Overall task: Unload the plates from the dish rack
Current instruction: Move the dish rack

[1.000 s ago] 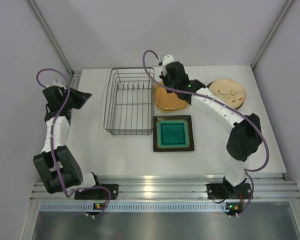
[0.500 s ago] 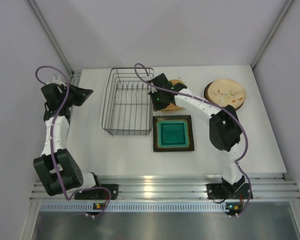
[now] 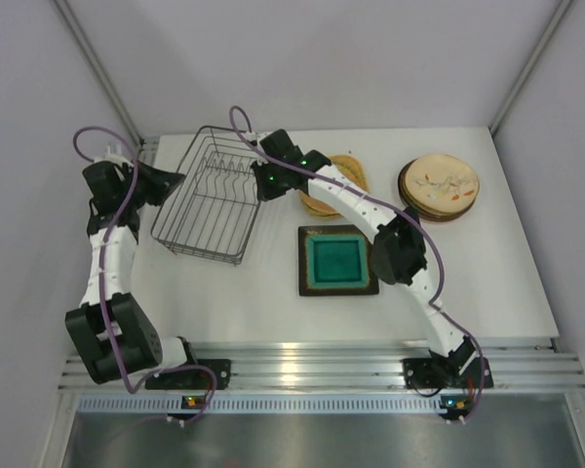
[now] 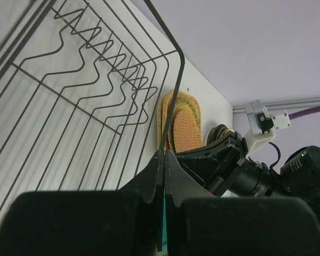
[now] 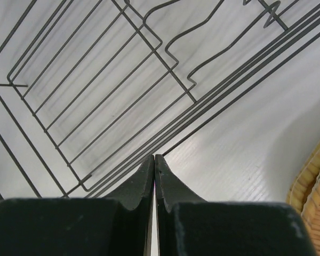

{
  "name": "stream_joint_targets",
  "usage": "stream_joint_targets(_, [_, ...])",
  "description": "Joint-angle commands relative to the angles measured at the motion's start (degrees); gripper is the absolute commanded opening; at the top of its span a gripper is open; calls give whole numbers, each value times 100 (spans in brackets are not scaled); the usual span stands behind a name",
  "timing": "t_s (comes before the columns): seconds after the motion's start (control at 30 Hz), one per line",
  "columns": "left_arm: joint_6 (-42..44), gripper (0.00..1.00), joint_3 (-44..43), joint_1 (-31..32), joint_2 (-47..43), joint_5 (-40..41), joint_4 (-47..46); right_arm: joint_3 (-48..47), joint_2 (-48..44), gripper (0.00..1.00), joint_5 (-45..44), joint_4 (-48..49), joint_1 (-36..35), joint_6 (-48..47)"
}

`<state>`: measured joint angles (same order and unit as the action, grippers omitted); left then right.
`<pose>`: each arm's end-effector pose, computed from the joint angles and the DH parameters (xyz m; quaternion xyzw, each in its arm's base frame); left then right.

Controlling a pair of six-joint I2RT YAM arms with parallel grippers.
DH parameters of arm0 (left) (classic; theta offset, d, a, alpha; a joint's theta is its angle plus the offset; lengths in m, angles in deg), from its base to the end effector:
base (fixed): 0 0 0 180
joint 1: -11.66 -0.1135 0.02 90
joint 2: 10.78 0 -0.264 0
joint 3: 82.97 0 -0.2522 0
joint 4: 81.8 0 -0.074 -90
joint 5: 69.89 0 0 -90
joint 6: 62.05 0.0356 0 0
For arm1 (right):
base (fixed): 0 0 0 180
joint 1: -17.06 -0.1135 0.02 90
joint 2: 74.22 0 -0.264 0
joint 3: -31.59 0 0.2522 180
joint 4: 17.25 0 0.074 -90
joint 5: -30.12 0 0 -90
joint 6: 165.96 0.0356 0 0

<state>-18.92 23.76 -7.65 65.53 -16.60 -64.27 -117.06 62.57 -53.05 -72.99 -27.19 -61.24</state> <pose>0.2952 0.0809 0.3206 -0.2757 0.7516 -0.3801 0.4633 0.3825 0.3785 0.2703 -0.2566 0.8822 0.2402 0.3134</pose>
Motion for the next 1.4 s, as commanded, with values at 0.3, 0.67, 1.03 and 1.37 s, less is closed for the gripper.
stream_joint_targets(0.3, [-859,0,-605,1622,454,-2305,-3180,1815,-1134,0,1319,3264,636,988])
stream_joint_targets(0.67, [767,0,-1888,3389,2009,-902,-616,3874,-3370,0,234,2231,2183,558])
stream_joint_targets(1.03, [1637,0,-3585,3979,3723,1306,1908,5138,-3765,0,3413,1439,2254,-390])
stream_joint_targets(1.37, [2199,0,-4596,4084,4875,2701,2892,4938,-3098,0,3255,1016,2035,-576])
